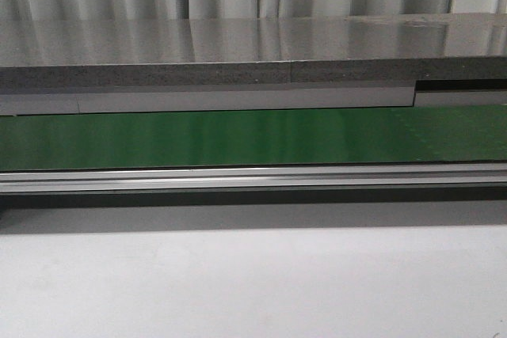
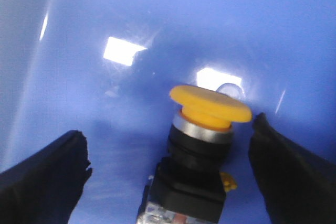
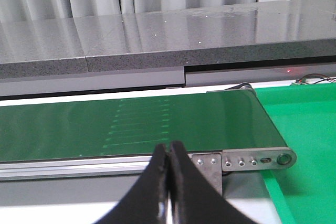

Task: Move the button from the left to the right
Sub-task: 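Lift the push button with the left gripper and set it on the belt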

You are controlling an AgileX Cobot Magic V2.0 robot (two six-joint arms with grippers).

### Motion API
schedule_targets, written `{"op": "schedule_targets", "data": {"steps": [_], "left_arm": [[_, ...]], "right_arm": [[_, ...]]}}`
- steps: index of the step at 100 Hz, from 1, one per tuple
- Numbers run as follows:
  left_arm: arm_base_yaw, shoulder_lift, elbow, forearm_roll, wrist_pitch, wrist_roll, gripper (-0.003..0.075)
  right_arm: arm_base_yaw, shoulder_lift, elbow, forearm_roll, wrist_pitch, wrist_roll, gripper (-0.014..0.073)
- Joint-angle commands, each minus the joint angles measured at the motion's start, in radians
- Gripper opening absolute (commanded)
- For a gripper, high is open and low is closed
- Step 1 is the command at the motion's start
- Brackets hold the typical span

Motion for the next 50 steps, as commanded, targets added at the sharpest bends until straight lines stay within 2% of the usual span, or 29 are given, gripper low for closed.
{"op": "schedule_targets", "data": {"steps": [1, 17, 25, 39, 50], "left_arm": [[0.002, -0.039, -0.028, -0.013, -0.018, -0.002, 0.0585], [0.002, -0.022, -0.028, -0.013, -0.012, -0.002, 0.0580], [0.002, -0.009, -0.028, -0.013, 0.001, -0.002, 0.0548], [0.002, 0.009, -0.028, -0.013, 0.011, -0.002, 0.0444], [0.002, 0.009, -0.028, -0.013, 0.011, -0.002, 0.0314]], "right_arm": [[-0.007, -0.021, -0.016, 0.000, -0.089, -0.002, -0.0068], [-0.007, -0.021, -0.016, 0.000, -0.089, -0.002, -0.0068], [-0.007, -0.021, -0.016, 0.000, -0.089, -0.002, -0.0068], [-0.007, -0.021, -0.016, 0.000, -0.089, -0.002, -0.0068], [-0.007, -0.021, -0.016, 0.000, -0.089, -0.002, -0.0068]]}}
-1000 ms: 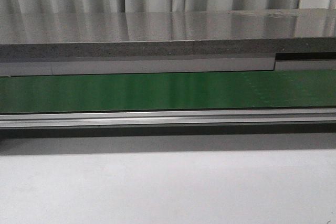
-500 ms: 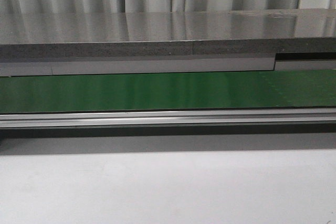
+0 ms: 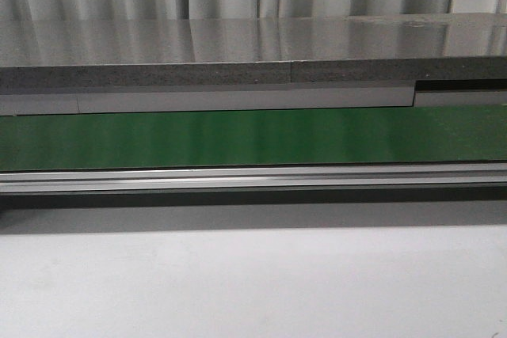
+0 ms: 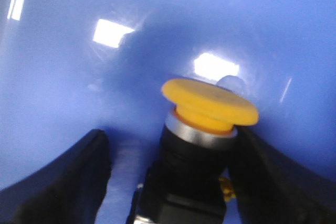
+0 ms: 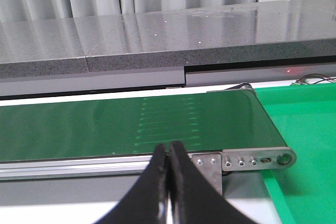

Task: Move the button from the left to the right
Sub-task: 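Lift the push button with the left gripper and set it on the belt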

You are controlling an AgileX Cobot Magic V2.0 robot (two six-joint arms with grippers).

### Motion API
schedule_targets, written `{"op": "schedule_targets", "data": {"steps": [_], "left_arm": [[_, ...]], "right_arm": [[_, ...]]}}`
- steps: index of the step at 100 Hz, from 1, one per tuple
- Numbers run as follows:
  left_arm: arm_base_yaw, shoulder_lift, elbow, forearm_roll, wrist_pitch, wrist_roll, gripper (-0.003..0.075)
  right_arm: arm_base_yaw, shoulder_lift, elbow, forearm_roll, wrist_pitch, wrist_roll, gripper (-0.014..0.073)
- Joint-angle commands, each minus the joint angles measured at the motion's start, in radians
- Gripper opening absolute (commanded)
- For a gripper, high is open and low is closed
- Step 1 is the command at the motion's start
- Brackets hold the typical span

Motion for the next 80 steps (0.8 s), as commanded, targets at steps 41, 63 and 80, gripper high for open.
{"op": "schedule_targets", "data": {"steps": [41, 63, 80], "left_arm": [[0.002, -0.168, -0.032, 0.002, 0.003, 0.000, -0.0020], [-0.009, -0.313, -0.032, -0.027, 0.055, 0.032, -0.0020], [-0.050, -0.366, -0.032, -0.076, 0.100, 0.077, -0.0020]], "right_arm": [[-0.007, -0.021, -0.016, 0.000, -0.089, -0.002, -0.0068], [-0.007, -0.021, -0.016, 0.000, -0.089, -0.002, -0.0068], [-0.007, -0.021, -0.016, 0.000, -0.089, -0.002, -0.0068]]}}
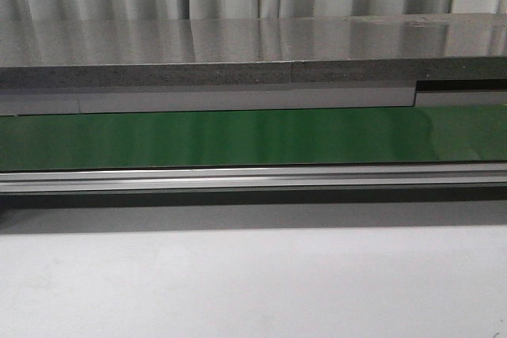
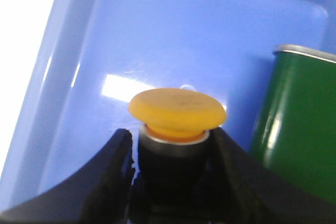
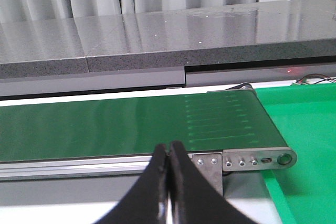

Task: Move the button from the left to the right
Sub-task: 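Lift the push button with the left gripper and set it on the belt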

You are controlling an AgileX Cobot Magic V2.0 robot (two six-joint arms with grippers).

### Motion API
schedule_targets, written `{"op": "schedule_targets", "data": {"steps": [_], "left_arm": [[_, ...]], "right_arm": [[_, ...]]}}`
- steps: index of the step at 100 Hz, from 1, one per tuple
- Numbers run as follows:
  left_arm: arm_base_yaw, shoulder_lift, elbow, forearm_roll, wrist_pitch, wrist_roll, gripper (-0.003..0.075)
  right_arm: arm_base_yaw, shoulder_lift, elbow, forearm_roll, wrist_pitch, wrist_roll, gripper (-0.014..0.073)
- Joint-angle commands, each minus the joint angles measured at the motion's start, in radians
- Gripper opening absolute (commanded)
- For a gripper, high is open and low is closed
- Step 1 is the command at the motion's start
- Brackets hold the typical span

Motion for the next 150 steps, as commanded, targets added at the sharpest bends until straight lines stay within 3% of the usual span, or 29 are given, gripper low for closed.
{"op": "schedule_targets", "data": {"steps": [1, 44, 70, 82, 101, 113, 122, 150], "left_arm": [[-0.029, -0.070, -0.030, -0.037, -0.008, 0.019, -0.0020], [-0.178, -0.070, 0.022, -0.040, -0.010, 0.019, -0.0020], [-0.196, -0.070, 0.026, -0.040, -0.009, 0.019, -0.0013], [-0.196, -0.070, 0.026, -0.040, -0.009, 0.019, 0.0075], [-0.196, -0.070, 0.034, -0.042, -0.009, 0.044, 0.0349], [-0.196, -0.070, 0.035, -0.042, -0.009, 0.046, 0.0465], [-0.196, -0.070, 0.035, -0.042, -0.009, 0.046, 0.0497], [-0.196, -0.087, 0.035, -0.068, -0.016, 0.050, 0.0498]], "right_arm": [[-0.007, -0.021, -0.016, 0.000, -0.089, -0.002, -0.0068], [-0.007, -0.021, -0.016, 0.000, -0.089, -0.002, -0.0068], [-0.007, -0.021, -0.016, 0.000, -0.089, -0.002, -0.0068], [-0.007, -0.021, -0.016, 0.000, -0.089, -0.002, -0.0068], [-0.007, -0.021, -0.016, 0.000, -0.089, -0.002, -0.0068], [-0.007, -0.021, -0.016, 0.000, -0.089, -0.002, -0.0068], [-0.007, -0.021, -0.016, 0.000, -0.089, -0.002, -0.0068], [-0.007, -0.021, -0.016, 0.000, -0.089, -0.002, -0.0068]]}}
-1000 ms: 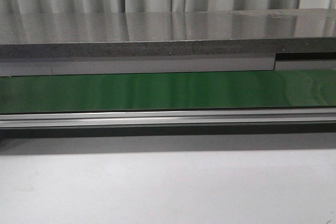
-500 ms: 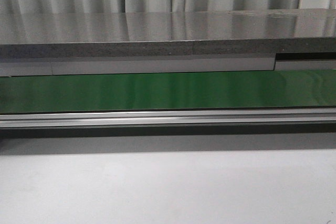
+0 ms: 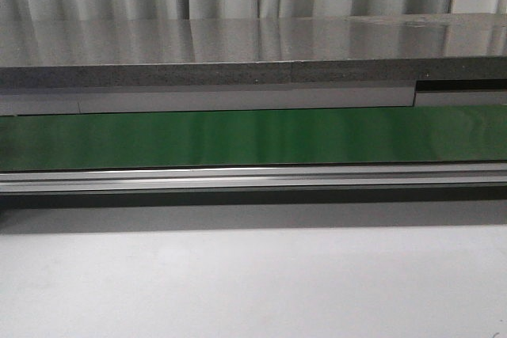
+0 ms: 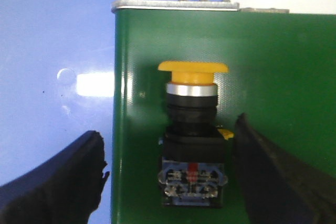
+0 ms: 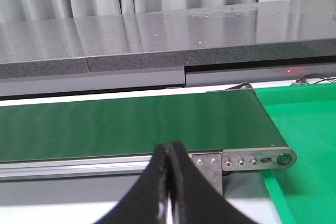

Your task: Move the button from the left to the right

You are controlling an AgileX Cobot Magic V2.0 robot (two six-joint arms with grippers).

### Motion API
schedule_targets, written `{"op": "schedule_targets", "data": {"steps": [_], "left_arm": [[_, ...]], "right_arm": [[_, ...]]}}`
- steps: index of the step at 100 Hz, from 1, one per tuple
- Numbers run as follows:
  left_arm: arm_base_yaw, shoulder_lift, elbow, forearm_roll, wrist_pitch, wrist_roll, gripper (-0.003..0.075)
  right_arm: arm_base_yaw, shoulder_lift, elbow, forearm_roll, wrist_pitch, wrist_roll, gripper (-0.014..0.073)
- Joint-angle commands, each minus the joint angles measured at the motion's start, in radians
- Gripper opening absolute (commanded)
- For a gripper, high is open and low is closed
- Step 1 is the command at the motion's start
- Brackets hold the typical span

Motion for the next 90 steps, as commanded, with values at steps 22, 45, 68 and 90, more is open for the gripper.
{"op": "schedule_targets", "data": {"steps": [22, 45, 68, 90], "left_arm": [[-0.007, -0.164, -0.025, -0.122, -0.053, 0.075, 0.0498], [-0.026, -0.340, 0.007, -0.147, -0.107, 0.082, 0.0495], [-0.125, -0.579, 0.193, -0.147, -0.322, 0.093, 0.0495], [-0.188, -0.831, 0.431, -0.138, -0.543, 0.095, 0.0495]], "right_arm": [[-0.007, -0.021, -0.016, 0.000, -0.089, -0.002, -0.0068], [-0.007, -0.021, -0.016, 0.000, -0.089, -0.002, -0.0068], [-0.007, -0.021, -0.016, 0.000, -0.089, -0.002, -0.0068], [-0.007, -0.021, -0.016, 0.000, -0.089, -0.002, -0.0068]]}}
